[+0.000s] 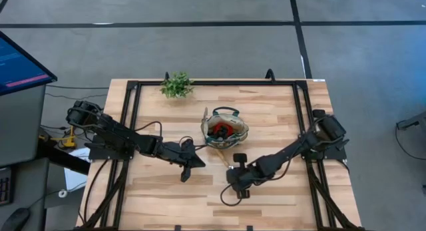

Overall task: Pick & Place Garden tools in Gardening bag
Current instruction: Put the trowel into the gardening bag

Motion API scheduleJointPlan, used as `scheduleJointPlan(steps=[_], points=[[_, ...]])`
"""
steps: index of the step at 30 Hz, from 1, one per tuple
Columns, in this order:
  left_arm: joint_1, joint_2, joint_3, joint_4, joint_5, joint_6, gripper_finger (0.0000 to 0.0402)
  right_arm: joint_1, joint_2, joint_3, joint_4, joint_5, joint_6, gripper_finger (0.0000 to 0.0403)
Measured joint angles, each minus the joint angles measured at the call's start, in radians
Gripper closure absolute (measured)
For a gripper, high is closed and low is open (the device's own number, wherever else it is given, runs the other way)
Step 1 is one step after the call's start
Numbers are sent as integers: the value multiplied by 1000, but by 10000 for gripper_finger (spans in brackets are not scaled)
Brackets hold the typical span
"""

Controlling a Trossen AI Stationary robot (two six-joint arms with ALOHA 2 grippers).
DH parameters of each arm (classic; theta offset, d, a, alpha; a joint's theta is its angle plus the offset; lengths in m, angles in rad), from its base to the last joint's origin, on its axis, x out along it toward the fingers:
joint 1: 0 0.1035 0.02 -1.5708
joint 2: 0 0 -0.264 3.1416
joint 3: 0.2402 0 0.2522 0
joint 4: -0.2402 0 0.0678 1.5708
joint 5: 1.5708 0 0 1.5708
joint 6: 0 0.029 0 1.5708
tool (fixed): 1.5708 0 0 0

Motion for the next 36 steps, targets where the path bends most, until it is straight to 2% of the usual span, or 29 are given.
scheduleJointPlan(steps=[6,20,23,25,27,32,36], points=[[0,0,0,0,-9,0,399,12,-40,0,-3,0,0,403],[0,0,0,2,-9,0,399,9,-36,0,-61,0,19,403],[0,0,0,5,-10,0,399,8,-36,0,-42,51,32,403],[0,0,0,6,-9,0,399,6,-36,0,-9,129,62,403],[0,0,0,6,-9,0,399,-5,-36,0,22,160,91,403],[0,0,0,5,-9,0,399,-56,-36,0,29,137,254,399],[0,0,0,0,-9,0,399,-98,-36,0,30,118,385,371]])
